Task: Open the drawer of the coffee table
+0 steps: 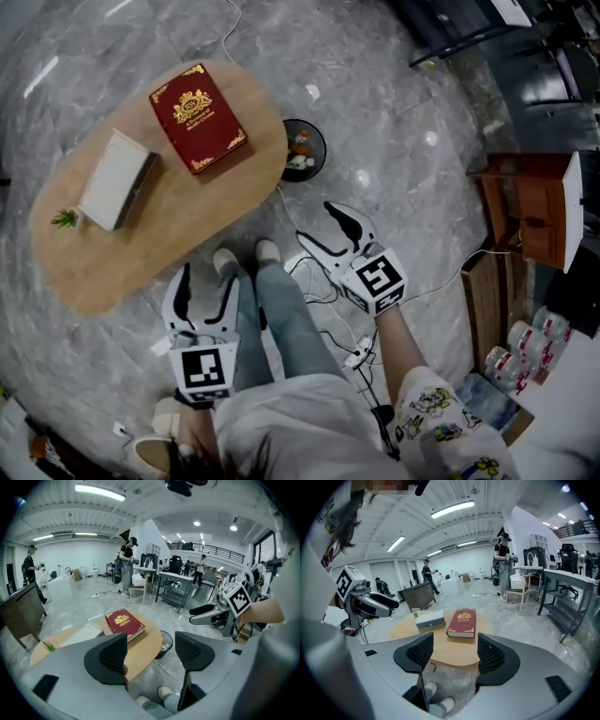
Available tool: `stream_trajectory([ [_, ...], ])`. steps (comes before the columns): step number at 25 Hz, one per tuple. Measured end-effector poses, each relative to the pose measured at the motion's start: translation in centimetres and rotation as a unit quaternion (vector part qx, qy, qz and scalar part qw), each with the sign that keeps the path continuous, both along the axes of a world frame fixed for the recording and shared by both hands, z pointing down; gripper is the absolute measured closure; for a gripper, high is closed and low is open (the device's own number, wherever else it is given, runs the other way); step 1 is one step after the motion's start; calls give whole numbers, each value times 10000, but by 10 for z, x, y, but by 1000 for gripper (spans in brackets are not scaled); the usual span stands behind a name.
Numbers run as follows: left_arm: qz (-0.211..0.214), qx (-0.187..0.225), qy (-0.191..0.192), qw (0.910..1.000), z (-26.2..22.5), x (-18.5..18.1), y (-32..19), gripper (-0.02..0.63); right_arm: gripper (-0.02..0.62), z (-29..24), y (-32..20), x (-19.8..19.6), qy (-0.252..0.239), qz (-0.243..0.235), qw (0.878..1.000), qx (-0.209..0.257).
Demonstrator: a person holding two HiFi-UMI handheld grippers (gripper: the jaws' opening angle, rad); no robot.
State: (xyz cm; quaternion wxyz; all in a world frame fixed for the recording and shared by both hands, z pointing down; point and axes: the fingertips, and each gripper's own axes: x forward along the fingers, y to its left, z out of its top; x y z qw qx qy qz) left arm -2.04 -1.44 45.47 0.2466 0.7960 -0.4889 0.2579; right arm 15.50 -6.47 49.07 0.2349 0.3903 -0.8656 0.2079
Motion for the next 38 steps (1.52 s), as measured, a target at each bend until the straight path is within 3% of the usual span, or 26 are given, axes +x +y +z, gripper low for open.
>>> stream_trajectory([
  [8, 425, -291, -80, 9986, 71, 41, -7, 311, 336, 71, -2, 1, 15, -248, 9996, -164],
  [17, 968, -474, -140, 9941, 144, 82, -7, 311, 336, 153, -6, 8, 466, -624, 9968, -170],
  [25, 1392, -651, -355, 9875, 200, 101, -10, 311, 336, 231, -24, 4, 919, -1283, 9872, -224],
  [30, 1413, -945, -548, 9839, 239, 105, -11, 311, 336, 277, -31, -2, 1229, -1784, 9757, -323],
  [38, 1665, -1232, -538, 9768, 275, 123, 5, 311, 336, 310, -46, -14, 1267, -2110, 9690, -197],
])
